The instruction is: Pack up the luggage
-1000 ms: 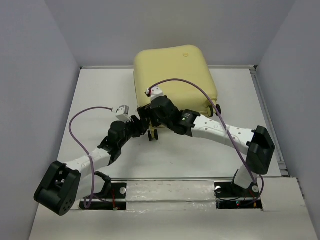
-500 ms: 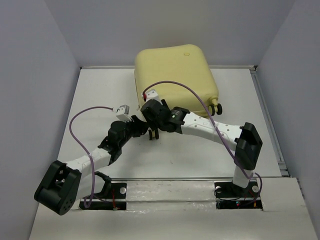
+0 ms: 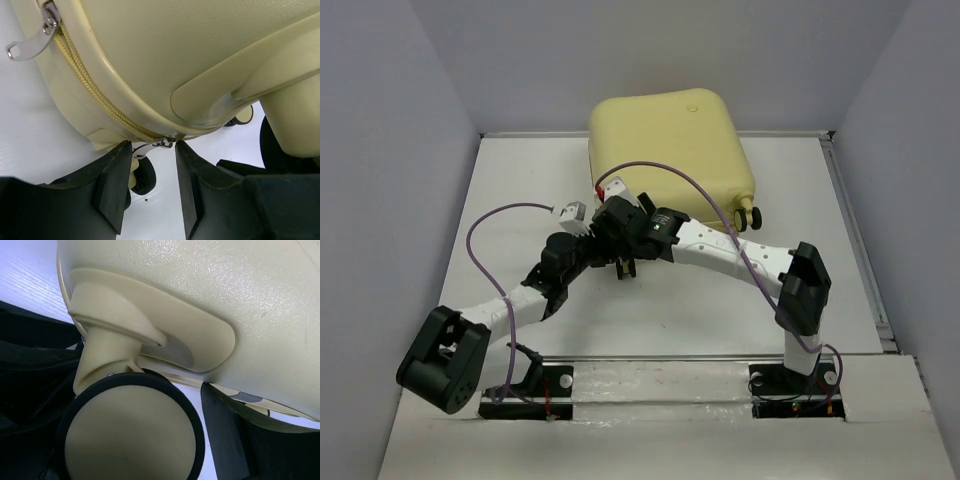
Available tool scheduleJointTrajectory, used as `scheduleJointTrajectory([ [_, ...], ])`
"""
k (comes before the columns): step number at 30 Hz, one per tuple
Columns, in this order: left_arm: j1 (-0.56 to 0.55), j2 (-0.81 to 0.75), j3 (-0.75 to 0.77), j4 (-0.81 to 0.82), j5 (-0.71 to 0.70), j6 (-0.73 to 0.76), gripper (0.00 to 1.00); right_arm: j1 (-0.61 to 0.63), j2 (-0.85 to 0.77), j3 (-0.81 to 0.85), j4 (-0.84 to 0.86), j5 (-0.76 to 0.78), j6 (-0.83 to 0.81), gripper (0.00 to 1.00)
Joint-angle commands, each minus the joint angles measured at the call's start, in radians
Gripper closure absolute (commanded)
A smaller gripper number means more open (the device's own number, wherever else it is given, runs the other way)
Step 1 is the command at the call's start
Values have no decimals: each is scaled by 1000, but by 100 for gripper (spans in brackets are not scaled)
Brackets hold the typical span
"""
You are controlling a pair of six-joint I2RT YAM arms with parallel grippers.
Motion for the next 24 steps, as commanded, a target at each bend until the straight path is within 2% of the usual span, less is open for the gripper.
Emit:
scheduleJointTrajectory([
  [1,-6,39,60,73,25,43,50,-16,9,70,-28,65,-33,22],
  [3,-6,52,70,76,26,47,52,-16,11,75,-27,47,-30,38],
  [4,-6,56,73,76,21,49,53,-16,12,76,-25,47,-30,59],
  [5,-6,61,75,76,16,50,54,-16,12,76,-19,45,-33,68],
  [6,-6,61,78,74,13,50,62,-16,9,70,-10,36,-39,76],
  [7,-6,61,78,74,-2,50,66,-7,2,64,8,35,-45,89],
  [8,-6,58,76,74,-13,52,70,-7,-6,55,19,38,-48,93],
  [9,-6,61,76,73,-23,52,82,-7,-14,46,28,32,-50,93],
  [11,-6,58,84,42,-71,49,94,-7,-40,17,56,16,-51,93],
  [19,-6,13,61,-16,-240,44,94,-7,-164,-109,125,-19,-44,93],
  [24,2,-26,72,-154,-359,55,94,-7,-227,-186,146,-10,-47,93],
])
